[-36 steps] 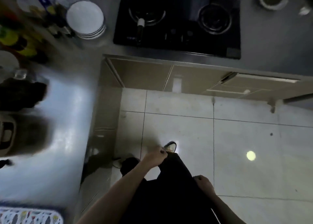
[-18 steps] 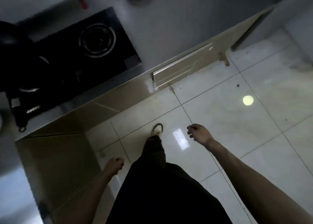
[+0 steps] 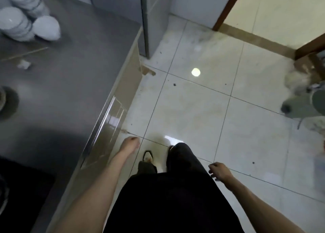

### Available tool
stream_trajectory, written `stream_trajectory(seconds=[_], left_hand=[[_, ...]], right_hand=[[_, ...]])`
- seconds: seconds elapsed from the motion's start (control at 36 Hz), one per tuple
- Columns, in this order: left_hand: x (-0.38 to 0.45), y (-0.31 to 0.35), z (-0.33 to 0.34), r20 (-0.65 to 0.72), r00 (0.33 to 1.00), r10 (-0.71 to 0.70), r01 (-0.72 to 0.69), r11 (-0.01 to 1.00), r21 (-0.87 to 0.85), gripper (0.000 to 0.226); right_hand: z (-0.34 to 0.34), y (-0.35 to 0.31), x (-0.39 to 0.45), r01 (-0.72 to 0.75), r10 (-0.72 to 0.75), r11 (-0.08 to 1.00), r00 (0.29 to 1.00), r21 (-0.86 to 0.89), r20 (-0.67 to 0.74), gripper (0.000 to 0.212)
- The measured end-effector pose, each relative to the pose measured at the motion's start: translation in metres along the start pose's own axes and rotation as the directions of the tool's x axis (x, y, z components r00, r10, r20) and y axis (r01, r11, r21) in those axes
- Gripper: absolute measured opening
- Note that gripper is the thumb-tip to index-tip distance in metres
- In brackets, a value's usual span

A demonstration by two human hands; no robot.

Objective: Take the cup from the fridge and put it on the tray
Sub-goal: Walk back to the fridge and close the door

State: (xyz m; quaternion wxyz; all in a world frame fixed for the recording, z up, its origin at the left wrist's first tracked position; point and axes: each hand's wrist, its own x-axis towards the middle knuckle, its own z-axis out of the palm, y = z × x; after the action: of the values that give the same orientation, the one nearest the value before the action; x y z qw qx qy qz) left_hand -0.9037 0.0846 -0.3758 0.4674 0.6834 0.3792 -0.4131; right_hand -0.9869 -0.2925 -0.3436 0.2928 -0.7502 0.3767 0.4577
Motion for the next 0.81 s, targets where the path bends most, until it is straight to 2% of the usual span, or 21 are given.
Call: stream_trajectory(seconds=[0.08, 0.14, 0.22, 0.31, 0.44, 0.53, 0.61, 0.69, 0.81], left_hand=[[0.014, 0.108, 0.017, 0.038, 0.987, 0.155, -0.156, 0.987, 0.043, 0.025], [0.021, 0.17, 0.032, 0.069, 0.971, 0.228, -0.232, 0.971, 0.051, 0.02], [0.043, 0.245, 0.058, 0.127, 0.952, 0.278, -0.29, 0.953, 0.086, 0.012], [0.065, 0.297, 0.079, 0.132, 0.95, 0.283, -0.304, 0.935, 0.184, 0.015], [0.095, 0.338, 0.093, 0.105, 0.991, 0.082, -0.111, 0.943, 0.313, 0.016], [0.106, 0.362, 0.093, 0.053, 0.999, 0.005, -0.021, 0.951, 0.309, 0.014], [0.105, 0.382, 0.087, 0.023, 0.996, -0.089, 0.081, 0.967, 0.24, 0.013], [0.109, 0.412, 0.077, 0.005, 0.994, -0.11, 0.106, 0.969, 0.221, 0.012], [0.132, 0.457, 0.078, -0.035, 0.988, -0.148, 0.152, 0.954, 0.258, 0.012]], right_hand=[[-0.025, 0.006, 0.01, -0.071, 0.071, 0.991, 0.997, 0.116, 0.003, 0.022], [-0.038, 0.004, 0.018, -0.127, 0.123, 0.983, 0.992, 0.133, 0.037, 0.018], [-0.06, -0.007, 0.049, -0.166, 0.163, 0.986, 0.983, 0.029, 0.078, 0.02], [-0.102, -0.044, 0.087, -0.095, 0.105, 0.992, 0.987, -0.083, 0.123, 0.029], [-0.2, -0.13, 0.143, -0.031, 0.032, 0.999, 0.995, -0.02, 0.095, 0.026], [-0.273, -0.187, 0.169, -0.028, 0.019, 0.99, 0.998, 0.142, 0.066, 0.025], [-0.339, -0.247, 0.188, 0.061, -0.064, 0.974, 0.998, 0.219, 0.006, 0.025], [-0.394, -0.311, 0.201, 0.185, -0.179, 0.94, 0.983, 0.288, -0.047, 0.025], [-0.453, -0.379, 0.228, 0.285, -0.274, 0.918, 0.958, 0.276, -0.079, 0.024]])
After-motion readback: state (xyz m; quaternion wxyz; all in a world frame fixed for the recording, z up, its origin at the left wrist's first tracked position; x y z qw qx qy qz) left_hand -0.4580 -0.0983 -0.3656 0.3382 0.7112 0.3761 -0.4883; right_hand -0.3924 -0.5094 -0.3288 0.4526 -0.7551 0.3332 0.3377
